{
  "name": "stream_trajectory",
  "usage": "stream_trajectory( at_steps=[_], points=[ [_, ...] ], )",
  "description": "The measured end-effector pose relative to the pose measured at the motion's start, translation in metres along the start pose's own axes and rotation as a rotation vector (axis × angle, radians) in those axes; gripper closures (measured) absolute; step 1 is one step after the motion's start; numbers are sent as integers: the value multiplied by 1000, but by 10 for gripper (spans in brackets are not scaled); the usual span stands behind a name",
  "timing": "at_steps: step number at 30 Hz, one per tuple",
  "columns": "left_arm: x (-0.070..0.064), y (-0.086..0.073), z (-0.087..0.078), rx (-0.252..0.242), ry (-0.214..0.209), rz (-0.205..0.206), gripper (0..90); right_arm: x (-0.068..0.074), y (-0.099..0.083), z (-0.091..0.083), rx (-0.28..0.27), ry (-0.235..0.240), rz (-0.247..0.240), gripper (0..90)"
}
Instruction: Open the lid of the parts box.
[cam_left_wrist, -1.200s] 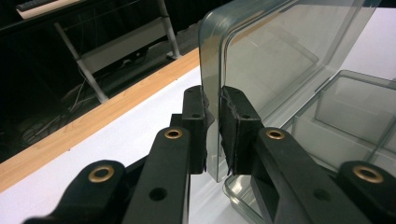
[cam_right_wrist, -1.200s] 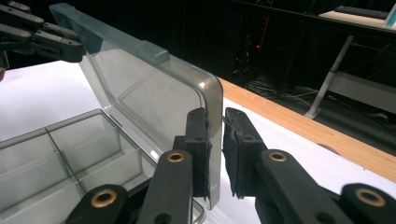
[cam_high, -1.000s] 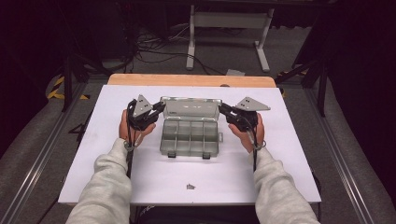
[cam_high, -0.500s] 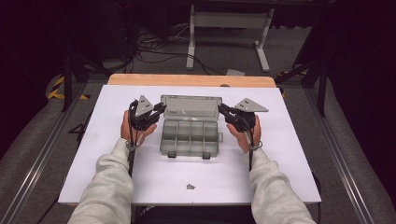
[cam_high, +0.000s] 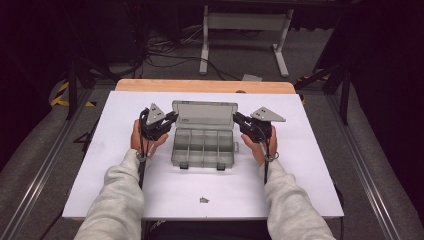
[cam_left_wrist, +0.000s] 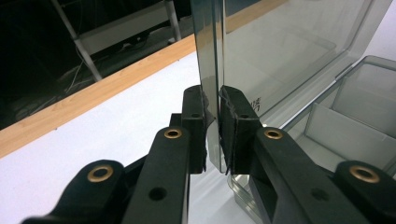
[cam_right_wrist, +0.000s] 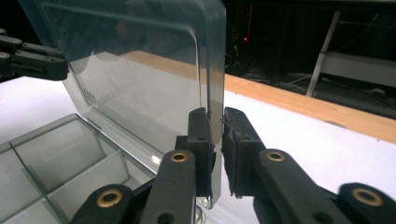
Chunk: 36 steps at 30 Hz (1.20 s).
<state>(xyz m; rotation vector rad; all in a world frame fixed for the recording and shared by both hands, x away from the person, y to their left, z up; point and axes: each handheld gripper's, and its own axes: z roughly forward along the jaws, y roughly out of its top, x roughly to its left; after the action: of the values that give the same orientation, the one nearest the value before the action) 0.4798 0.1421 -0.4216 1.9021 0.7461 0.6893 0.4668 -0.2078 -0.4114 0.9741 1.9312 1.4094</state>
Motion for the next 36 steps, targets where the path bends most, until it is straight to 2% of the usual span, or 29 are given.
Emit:
stream_trajectory(
  at_steps=[9, 10, 14, 17, 19, 21, 36],
  points=[
    [0, -4, 5, 29, -7, -22, 815, -1, -4, 3, 23, 1, 8, 827],
    [0, -4, 5, 38, -5, -9, 814, -1, -4, 3, 27, 2, 12, 826],
    [0, -5, 7, 44, 4, -15, 813, -2, -7, 6, 51, 1, 16, 827],
    [-2, -6, 11, 77, 19, 0, 808, -1, -9, 9, 61, -24, 7, 830],
    [-2, -8, 14, 85, 21, -9, 807, 0, -11, 11, 72, -29, 7, 830],
    [-2, -9, 15, 88, 16, -17, 806, -1, -12, 13, 81, -27, 11, 831],
    [-4, -12, 22, 139, 32, -6, 789, -4, -22, 23, 155, -26, 34, 824]
  ],
)
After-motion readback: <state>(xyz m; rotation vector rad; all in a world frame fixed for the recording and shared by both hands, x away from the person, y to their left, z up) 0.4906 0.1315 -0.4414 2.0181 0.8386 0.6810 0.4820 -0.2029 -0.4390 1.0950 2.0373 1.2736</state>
